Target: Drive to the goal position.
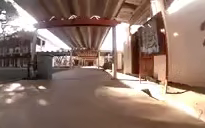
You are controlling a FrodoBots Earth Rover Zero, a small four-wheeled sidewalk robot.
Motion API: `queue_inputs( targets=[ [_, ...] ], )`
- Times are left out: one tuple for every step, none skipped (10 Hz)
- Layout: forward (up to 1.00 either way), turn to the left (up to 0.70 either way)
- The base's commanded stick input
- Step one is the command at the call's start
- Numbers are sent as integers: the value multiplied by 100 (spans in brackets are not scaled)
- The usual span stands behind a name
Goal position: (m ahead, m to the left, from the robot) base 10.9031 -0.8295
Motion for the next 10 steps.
queue_inputs(
  targets=[
    [70, 0],
    [70, 0],
    [70, 0],
    [70, 0],
    [70, 0],
    [70, 0],
    [70, 0],
    [70, 35],
    [70, 35],
    [70, 35]
  ],
)
